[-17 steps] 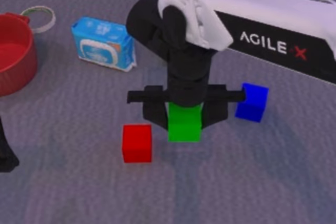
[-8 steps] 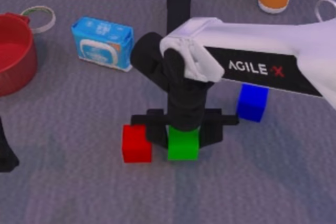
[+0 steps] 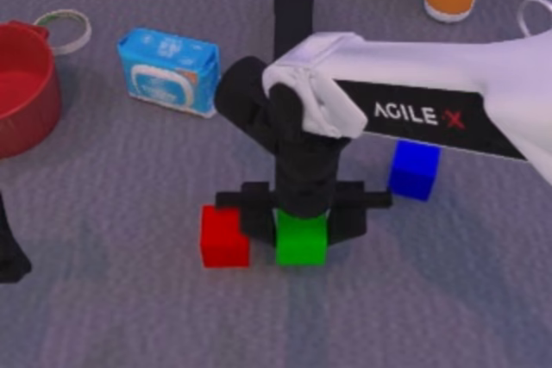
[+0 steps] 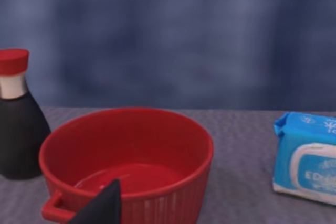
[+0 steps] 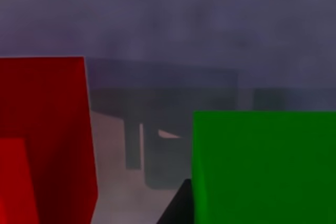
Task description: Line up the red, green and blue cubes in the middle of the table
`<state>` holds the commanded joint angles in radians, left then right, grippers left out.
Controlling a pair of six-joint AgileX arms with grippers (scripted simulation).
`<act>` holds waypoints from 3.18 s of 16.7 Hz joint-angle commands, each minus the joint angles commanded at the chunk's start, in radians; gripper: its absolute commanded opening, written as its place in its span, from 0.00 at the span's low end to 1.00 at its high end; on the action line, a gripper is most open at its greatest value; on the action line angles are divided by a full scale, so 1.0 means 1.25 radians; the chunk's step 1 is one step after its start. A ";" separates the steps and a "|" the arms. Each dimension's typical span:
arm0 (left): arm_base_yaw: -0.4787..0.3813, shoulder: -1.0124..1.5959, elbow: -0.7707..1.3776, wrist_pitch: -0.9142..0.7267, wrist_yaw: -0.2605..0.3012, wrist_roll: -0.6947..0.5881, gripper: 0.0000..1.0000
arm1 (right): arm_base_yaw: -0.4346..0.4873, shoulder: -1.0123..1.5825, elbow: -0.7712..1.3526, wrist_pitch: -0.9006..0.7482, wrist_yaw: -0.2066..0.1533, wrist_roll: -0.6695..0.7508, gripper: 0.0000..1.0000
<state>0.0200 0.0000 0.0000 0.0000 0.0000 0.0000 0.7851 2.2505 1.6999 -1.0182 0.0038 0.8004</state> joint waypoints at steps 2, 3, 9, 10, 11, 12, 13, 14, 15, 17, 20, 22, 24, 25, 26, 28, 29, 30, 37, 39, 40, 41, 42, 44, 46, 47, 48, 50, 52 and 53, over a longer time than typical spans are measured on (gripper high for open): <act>0.000 0.000 0.000 0.000 0.000 0.000 1.00 | 0.000 0.000 0.000 0.000 0.000 0.000 0.45; 0.000 0.000 0.000 0.000 0.000 0.000 1.00 | 0.000 0.000 0.000 0.000 0.000 0.000 0.53; 0.000 0.000 0.000 0.000 0.000 0.000 1.00 | 0.000 0.000 0.000 0.000 0.000 0.000 0.98; 0.000 0.000 0.000 0.000 0.000 0.000 1.00 | 0.000 0.000 0.000 0.000 0.000 0.000 1.00; 0.000 0.000 0.000 0.000 0.000 0.000 1.00 | 0.000 0.000 0.000 0.000 0.000 0.000 1.00; 0.000 0.000 0.000 0.000 0.000 0.000 1.00 | 0.000 0.000 0.000 0.000 0.000 0.000 1.00; 0.000 0.000 0.000 0.000 0.000 0.000 1.00 | 0.000 0.000 0.000 0.000 0.000 0.000 1.00; 0.000 0.000 0.000 0.000 0.000 0.000 1.00 | 0.000 0.000 0.000 0.000 0.000 0.000 1.00; 0.000 0.000 0.000 0.000 0.000 0.000 1.00 | 0.000 0.000 0.000 0.000 0.000 0.000 1.00; 0.000 0.000 0.000 0.000 0.000 0.000 1.00 | 0.000 0.000 0.000 0.000 0.000 0.000 1.00; 0.000 0.000 0.000 0.000 0.000 0.000 1.00 | 0.000 -0.003 0.013 -0.014 0.000 0.000 1.00; 0.000 0.000 0.000 0.000 0.000 0.000 1.00 | 0.000 -0.012 0.051 -0.061 0.000 0.002 1.00; 0.000 0.000 0.000 0.000 0.000 0.000 1.00 | 0.002 -0.026 0.098 -0.131 0.000 0.002 1.00; 0.000 0.000 0.000 0.000 0.000 0.000 1.00 | 0.003 -0.033 0.120 -0.160 -0.001 0.001 1.00; 0.000 0.000 0.000 0.000 0.000 0.000 1.00 | 0.005 -0.039 0.137 -0.181 -0.001 0.000 1.00; 0.000 0.000 0.000 0.000 0.000 0.000 1.00 | 0.005 -0.045 0.152 -0.197 0.000 -0.002 1.00; 0.000 0.000 0.000 0.000 0.000 0.000 1.00 | 0.005 -0.045 0.152 -0.197 0.000 -0.002 1.00; 0.000 0.000 0.000 0.000 0.000 0.000 1.00 | 0.005 -0.045 0.152 -0.197 0.000 -0.002 1.00; 0.000 0.000 0.000 0.000 0.000 0.000 1.00 | -0.026 -0.029 0.164 -0.199 0.001 -0.124 1.00; 0.000 0.000 0.000 0.000 0.000 0.000 1.00 | -0.051 -0.023 0.169 -0.200 0.001 -0.227 1.00; 0.000 0.000 0.000 0.000 0.000 0.000 1.00 | -0.065 -0.020 0.171 -0.201 0.001 -0.289 1.00; 0.000 0.000 0.000 0.000 0.000 0.000 1.00 | -0.080 -0.016 0.173 -0.201 0.001 -0.358 1.00; 0.000 0.000 0.000 0.000 0.000 0.000 1.00 | -0.096 -0.012 0.174 -0.202 0.000 -0.433 1.00; 0.000 0.000 0.000 0.000 0.000 0.000 1.00 | -0.130 -0.005 0.174 -0.205 -0.001 -0.599 1.00; 0.000 0.000 0.000 0.000 0.000 0.000 1.00 | -0.166 0.000 0.170 -0.206 -0.003 -0.773 1.00; 0.000 0.000 0.000 0.000 0.000 0.000 1.00 | -0.184 0.001 0.168 -0.205 -0.003 -0.858 1.00; 0.000 0.000 0.000 0.000 0.000 0.000 1.00 | -0.202 0.002 0.165 -0.204 -0.003 -0.939 1.00; 0.000 0.000 0.000 0.000 0.000 0.000 1.00 | -0.235 0.000 0.161 -0.201 -0.004 -1.084 1.00; 0.000 0.000 0.000 0.000 0.000 0.000 1.00 | -0.264 -0.004 0.158 -0.195 -0.003 -1.198 1.00; 0.000 0.000 0.000 0.000 0.000 0.000 1.00 | -0.276 -0.008 0.157 -0.191 -0.002 -1.242 1.00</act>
<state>0.0200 0.0000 0.0000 0.0000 0.0000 0.0000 0.4397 2.2409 1.8967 -1.2574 0.0008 -0.7516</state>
